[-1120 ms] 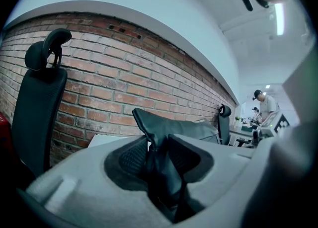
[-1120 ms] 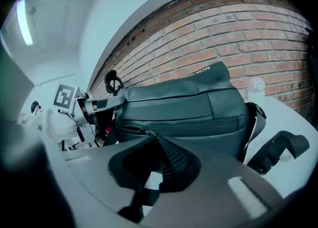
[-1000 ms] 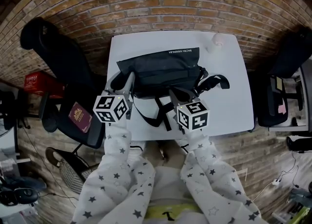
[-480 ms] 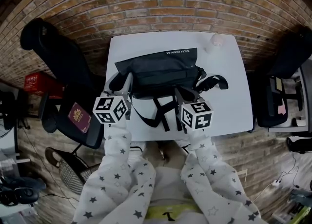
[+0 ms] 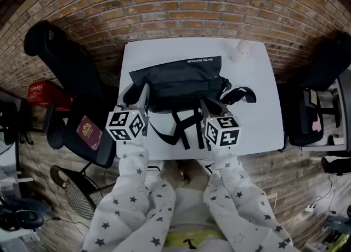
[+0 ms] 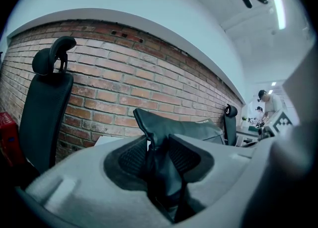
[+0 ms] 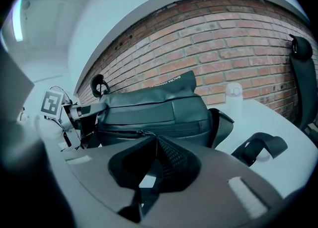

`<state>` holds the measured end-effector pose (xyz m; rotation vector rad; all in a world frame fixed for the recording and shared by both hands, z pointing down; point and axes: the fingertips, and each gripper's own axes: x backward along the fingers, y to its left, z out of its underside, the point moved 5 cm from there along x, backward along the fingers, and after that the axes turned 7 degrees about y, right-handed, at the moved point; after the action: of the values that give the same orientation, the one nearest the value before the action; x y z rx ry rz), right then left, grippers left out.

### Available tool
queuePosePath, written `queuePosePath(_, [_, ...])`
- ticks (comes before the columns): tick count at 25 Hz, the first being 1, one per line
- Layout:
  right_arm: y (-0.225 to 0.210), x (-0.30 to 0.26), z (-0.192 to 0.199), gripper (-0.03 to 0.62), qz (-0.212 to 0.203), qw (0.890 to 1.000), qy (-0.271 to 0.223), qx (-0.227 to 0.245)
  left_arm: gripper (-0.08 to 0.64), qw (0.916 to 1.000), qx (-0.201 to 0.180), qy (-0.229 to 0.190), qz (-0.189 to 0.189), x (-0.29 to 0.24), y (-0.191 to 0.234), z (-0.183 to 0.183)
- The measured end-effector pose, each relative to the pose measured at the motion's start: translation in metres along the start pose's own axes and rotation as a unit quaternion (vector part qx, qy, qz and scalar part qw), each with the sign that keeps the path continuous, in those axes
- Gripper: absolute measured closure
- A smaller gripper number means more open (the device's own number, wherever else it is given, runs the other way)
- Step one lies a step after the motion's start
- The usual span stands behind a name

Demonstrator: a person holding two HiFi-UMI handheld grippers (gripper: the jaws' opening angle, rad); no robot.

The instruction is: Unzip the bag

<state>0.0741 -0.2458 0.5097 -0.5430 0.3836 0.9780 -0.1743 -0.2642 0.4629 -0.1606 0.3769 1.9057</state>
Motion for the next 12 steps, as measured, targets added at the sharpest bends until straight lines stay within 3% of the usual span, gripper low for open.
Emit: queuePosePath(12, [-0.028,0.012,0.000,0.572,0.045,0.998,-0.012,-0.030,0.426,1.0000,0.000,-0.003,-0.007,0.001,0.000,0.000])
